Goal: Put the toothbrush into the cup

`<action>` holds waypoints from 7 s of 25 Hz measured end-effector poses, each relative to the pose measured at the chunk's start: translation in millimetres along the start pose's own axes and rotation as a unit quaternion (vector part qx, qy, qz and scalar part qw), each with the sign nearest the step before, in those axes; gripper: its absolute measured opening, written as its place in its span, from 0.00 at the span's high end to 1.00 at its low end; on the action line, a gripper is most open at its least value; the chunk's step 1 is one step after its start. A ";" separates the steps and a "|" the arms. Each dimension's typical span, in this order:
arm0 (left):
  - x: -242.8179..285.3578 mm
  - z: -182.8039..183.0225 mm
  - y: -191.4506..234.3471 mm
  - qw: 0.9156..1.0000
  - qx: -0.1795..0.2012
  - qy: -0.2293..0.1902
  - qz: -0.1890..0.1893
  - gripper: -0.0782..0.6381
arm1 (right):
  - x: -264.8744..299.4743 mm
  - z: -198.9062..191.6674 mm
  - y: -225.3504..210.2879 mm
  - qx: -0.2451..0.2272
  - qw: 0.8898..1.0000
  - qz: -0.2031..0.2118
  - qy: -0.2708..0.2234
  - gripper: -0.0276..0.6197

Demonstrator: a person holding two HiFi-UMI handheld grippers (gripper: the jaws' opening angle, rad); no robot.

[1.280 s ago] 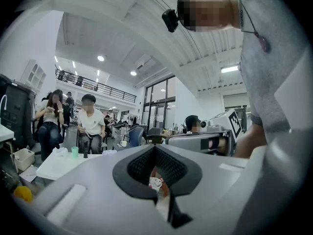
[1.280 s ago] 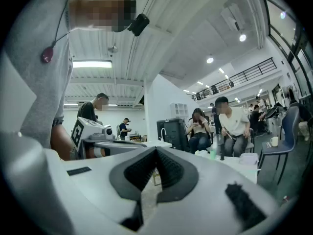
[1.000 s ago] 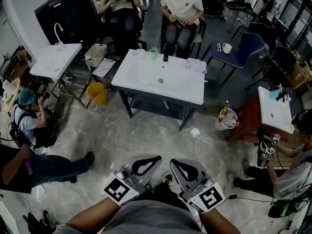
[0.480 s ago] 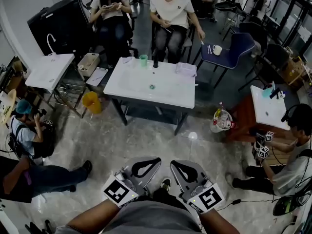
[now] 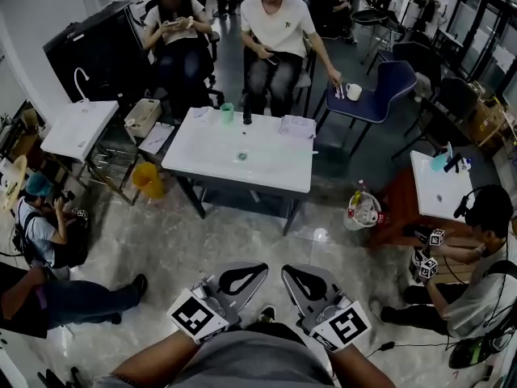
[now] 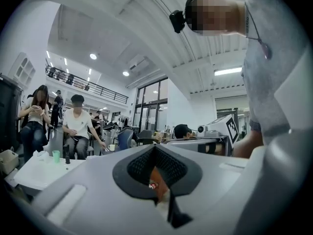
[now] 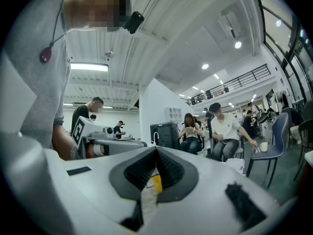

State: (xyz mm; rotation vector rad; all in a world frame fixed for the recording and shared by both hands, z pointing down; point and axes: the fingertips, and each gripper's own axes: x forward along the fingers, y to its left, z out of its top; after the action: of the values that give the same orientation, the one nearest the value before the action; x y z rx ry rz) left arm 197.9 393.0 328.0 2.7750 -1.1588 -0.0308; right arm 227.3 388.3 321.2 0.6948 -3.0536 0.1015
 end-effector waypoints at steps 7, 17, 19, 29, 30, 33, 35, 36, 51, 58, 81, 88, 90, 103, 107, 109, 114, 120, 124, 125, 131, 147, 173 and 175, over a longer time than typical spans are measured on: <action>36.3 -2.6 0.1 1.000 0.009 0.001 0.011 0.88 | -12.5 -1.2 -27.5 0.001 1.000 0.011 0.000 0.93; 74.8 -0.9 23.7 1.000 0.003 -0.002 0.003 0.88 | 3.6 -4.2 -70.2 -0.001 1.000 0.007 -0.003 0.94; 81.1 2.1 34.1 1.000 0.003 -0.005 0.002 0.88 | 11.9 -2.3 -78.2 -0.003 1.000 0.007 0.000 0.93; 119.2 2.7 93.5 1.000 0.005 0.002 -0.017 0.88 | 56.5 -3.9 -130.5 -0.004 1.000 -0.007 0.009 0.94; 123.0 3.7 100.7 1.000 0.005 0.002 -0.019 0.88 | 62.2 -3.0 -136.3 -0.004 1.000 -0.009 0.009 0.94; 132.6 7.4 121.3 1.000 0.000 0.004 -0.028 0.88 | 79.4 -0.9 -151.8 -0.001 1.000 -0.015 0.014 0.94; 137.8 9.8 134.0 0.999 -0.001 0.004 -0.034 0.88 | 90.4 -1.2 -160.9 0.001 1.000 -0.019 0.020 0.93; 140.4 10.0 140.3 0.999 -0.002 0.006 -0.037 0.88 | 95.5 -1.8 -165.4 0.002 1.000 -0.022 0.022 0.93; 161.0 -0.4 228.7 0.997 -0.023 0.016 -0.069 0.88 | 171.3 -16.0 -217.5 0.009 0.997 -0.065 0.044 0.94; 169.6 -8.9 260.1 0.997 -0.036 0.017 -0.064 0.88 | 189.5 -29.7 -237.2 0.004 0.995 -0.069 0.066 0.93; 274.4 -25.7 340.7 0.999 -0.039 0.021 0.013 0.88 | 221.8 -61.3 -370.7 -0.011 0.995 -0.001 0.104 0.93; 305.1 -43.7 362.4 0.998 -0.019 0.017 0.050 0.88 | 229.6 -87.4 -408.9 -0.006 0.990 0.030 0.135 0.93; 312.9 -50.9 368.6 0.998 -0.016 0.020 0.061 0.88 | 231.5 -99.1 -418.7 0.001 0.988 0.041 0.146 0.93; 344.3 -103.5 401.9 0.990 -0.032 0.033 0.134 0.88 | 244.8 -188.8 -462.3 -0.004 0.956 0.131 0.261 0.93; 349.6 -118.1 410.2 0.989 -0.017 0.032 0.142 0.88 | 252.8 -216.5 -471.3 -0.029 0.941 0.157 0.300 0.93; 350.9 -126.7 413.7 0.988 -0.024 0.035 0.149 0.88 | 257.4 -230.4 -475.9 -0.049 0.931 0.167 0.321 0.93; 351.3 -145.3 425.2 0.985 -0.035 0.039 0.162 0.88 | 270.8 -267.9 -482.3 -0.083 0.897 0.209 0.381 0.84; 351.3 -164.1 438.1 0.983 -0.047 0.048 0.170 0.88 | 282.8 -309.2 -488.7 -0.118 0.845 0.257 0.453 0.80; 353.1 -171.9 444.0 0.983 -0.053 0.050 0.169 0.88 | 282.9 -335.8 -494.5 -0.151 0.801 0.285 0.504 0.78; 353.9 -173.5 445.0 0.983 -0.054 0.050 0.168 0.88 | 282.6 -341.7 -496.1 -0.159 0.791 0.290 0.514 0.78; 355.2 -179.3 452.9 0.982 -0.064 0.050 0.173 0.88 | 283.4 -368.0 -502.8 -0.212 0.741 0.315 0.554 0.78; 346.9 -180.3 460.6 0.978 -0.082 0.047 0.186 0.88 | 295.3 -390.3 -509.4 -0.225 0.674 0.349 0.612 0.88; 304.0 -123.3 454.3 0.977 -0.027 0.031 0.208 0.88 | 301.9 -305.1 -481.8 -0.099 0.801 0.261 0.530 0.89; 300.2 -116.9 451.6 0.976 -0.031 0.029 0.212 0.88 | 303.2 -291.5 -476.5 -0.090 0.813 0.257 0.514 0.89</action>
State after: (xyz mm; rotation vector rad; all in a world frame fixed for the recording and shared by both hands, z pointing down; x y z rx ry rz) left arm 98.5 -120.4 512.9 2.4009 -1.6738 0.0564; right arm 158.2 -152.4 648.1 -0.2098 -2.0428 0.1278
